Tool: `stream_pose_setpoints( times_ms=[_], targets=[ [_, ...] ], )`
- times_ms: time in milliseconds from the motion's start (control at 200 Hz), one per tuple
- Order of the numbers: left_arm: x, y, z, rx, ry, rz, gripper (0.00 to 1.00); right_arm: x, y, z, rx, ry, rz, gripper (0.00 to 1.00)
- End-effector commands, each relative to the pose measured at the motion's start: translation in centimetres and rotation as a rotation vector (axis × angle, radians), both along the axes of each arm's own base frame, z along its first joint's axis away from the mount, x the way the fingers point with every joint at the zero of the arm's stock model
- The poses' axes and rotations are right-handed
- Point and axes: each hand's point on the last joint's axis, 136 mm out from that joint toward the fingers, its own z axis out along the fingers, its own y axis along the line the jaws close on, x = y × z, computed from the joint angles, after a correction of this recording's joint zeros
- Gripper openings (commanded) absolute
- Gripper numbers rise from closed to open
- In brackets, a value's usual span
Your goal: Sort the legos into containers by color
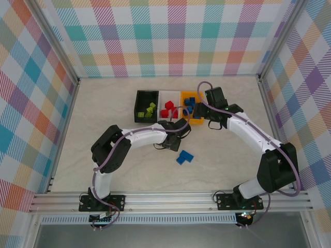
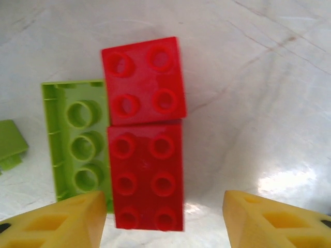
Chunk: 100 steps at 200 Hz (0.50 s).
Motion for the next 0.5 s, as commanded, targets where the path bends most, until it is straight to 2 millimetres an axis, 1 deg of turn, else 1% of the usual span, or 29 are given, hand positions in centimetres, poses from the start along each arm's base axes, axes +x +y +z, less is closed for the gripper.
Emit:
stream_pose_setpoints(
  times_ms=[0, 95, 155, 225, 330, 440, 495],
  targets=[
    [-0.6, -2.1, 0.5, -0.039, 0.012, -0.055, 0.58, 0.0, -0.3, 0.9, 0.034, -0.027, -0.012, 0.66],
    [-1.4, -3.8, 1.1, -0.103, 0.019, -0.086, 0.57, 0.0, -0.5, 0.9, 0.037, -0.029, -0.014, 0.66],
    [-1.6, -4.4, 1.2, -0.136, 0.028, -0.088, 0.57, 0.0, -0.6, 0.8, 0.037, -0.025, -0.015, 0.66],
    [-1.0, -3.6, 1.3, -0.093, 0.001, -0.066, 0.59, 0.0, -0.7, 0.6, 0.038, -0.023, -0.016, 0.66],
    [-0.1, -1.9, 0.6, -0.005, -0.009, -0.019, 0.64, -0.1, -0.8, 0.4, 0.04, -0.018, -0.018, 0.66],
    [0.7, -1.2, 0.3, 0.031, -0.038, 0.016, 0.66, -0.2, -0.8, 0.2, 0.04, -0.015, -0.018, 0.66],
    [1.1, -1.0, 0.0, 0.046, -0.042, 0.021, 0.65, -0.2, -0.8, 0.0, 0.04, -0.014, -0.018, 0.66]
  ],
)
